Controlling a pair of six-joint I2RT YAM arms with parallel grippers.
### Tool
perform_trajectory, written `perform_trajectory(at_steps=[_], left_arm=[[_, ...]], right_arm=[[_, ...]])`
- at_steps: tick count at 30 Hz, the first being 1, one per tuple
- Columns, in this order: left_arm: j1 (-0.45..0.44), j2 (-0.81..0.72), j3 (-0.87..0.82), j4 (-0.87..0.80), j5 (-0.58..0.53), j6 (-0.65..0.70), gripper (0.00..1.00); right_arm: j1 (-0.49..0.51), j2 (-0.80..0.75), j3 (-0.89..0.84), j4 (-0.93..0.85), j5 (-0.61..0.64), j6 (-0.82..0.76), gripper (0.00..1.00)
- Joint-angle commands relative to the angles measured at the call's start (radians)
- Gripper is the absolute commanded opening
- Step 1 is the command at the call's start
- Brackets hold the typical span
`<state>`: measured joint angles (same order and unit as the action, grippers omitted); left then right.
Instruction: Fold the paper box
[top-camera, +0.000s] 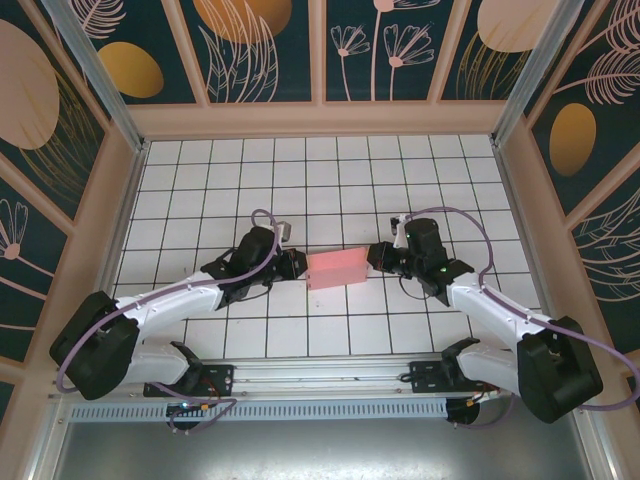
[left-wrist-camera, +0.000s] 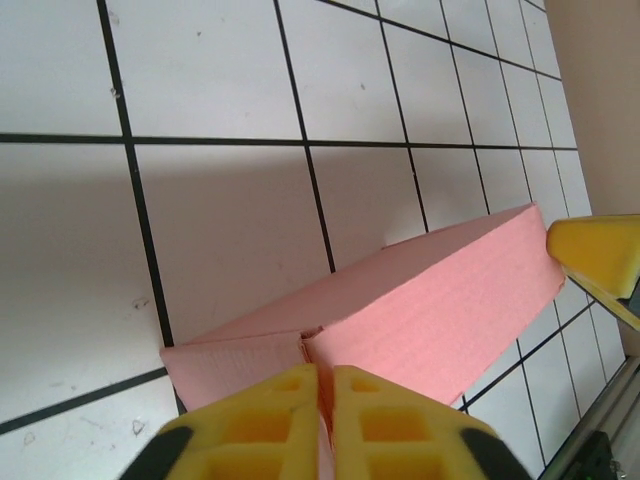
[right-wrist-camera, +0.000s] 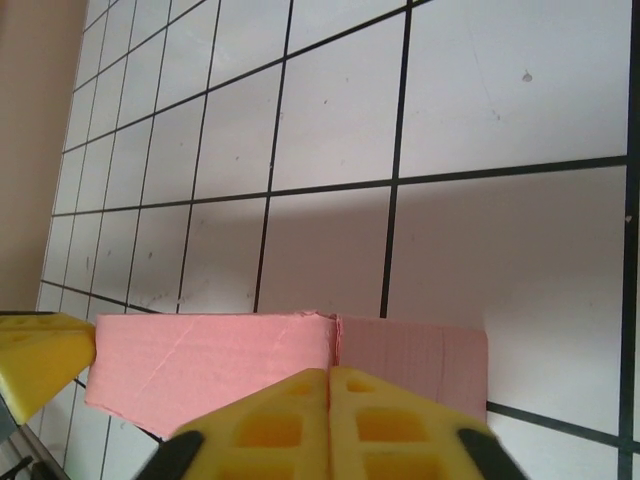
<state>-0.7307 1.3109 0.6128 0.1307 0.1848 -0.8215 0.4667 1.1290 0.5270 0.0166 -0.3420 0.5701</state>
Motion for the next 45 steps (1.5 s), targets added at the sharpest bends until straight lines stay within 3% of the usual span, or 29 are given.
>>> perform_trajectory(at_steps=[1, 5, 6, 8, 9, 13, 18, 22, 24, 30, 35, 45], left_arm=[[0.001, 0.036, -0.050, -0.113, -0.012, 0.013, 0.00], [0.001, 0.037, -0.018, -0.122, -0.016, 0.024, 0.01], [0.002, 0.037, 0.000, -0.125, -0.019, 0.033, 0.06], [0.002, 0.040, 0.047, -0.143, -0.038, 0.056, 0.31], [0.002, 0.042, 0.078, -0.156, -0.053, 0.075, 0.39], [0.002, 0.046, 0.202, -0.200, -0.109, 0.161, 0.59], [0.001, 0.061, 0.313, -0.170, -0.114, 0.357, 0.76], [0.001, 0.086, 0.354, -0.179, -0.025, 0.730, 0.80], [0.001, 0.101, 0.399, -0.179, 0.073, 0.939, 0.81], [0.000, 0.228, 0.521, -0.225, 0.249, 1.198, 0.81], [-0.010, 0.383, 0.660, -0.403, 0.300, 1.316, 0.82], [-0.096, 0.629, 0.855, -0.572, 0.163, 1.354, 0.76]], right_arm=[[-0.009, 0.008, -0.032, -0.037, 0.014, 0.005, 0.00], [-0.009, -0.006, -0.012, -0.039, 0.000, 0.008, 0.00], [-0.008, -0.012, -0.005, -0.039, -0.003, 0.008, 0.00], [-0.009, -0.028, 0.009, -0.036, -0.003, 0.011, 0.16], [-0.010, -0.040, 0.016, -0.036, 0.000, 0.013, 0.26], [-0.010, -0.078, 0.050, -0.047, 0.023, 0.017, 0.59], [-0.018, -0.117, 0.067, -0.073, 0.063, 0.010, 0.69], [-0.043, -0.163, 0.062, -0.113, 0.090, -0.003, 0.71], [-0.069, -0.188, 0.055, -0.137, 0.099, -0.009, 0.71], [-0.143, -0.265, 0.007, -0.202, 0.149, 0.006, 0.72], [-0.183, -0.319, -0.043, -0.233, 0.150, 0.004, 0.71], [-0.198, -0.327, -0.117, -0.210, 0.155, 0.010, 0.71]])
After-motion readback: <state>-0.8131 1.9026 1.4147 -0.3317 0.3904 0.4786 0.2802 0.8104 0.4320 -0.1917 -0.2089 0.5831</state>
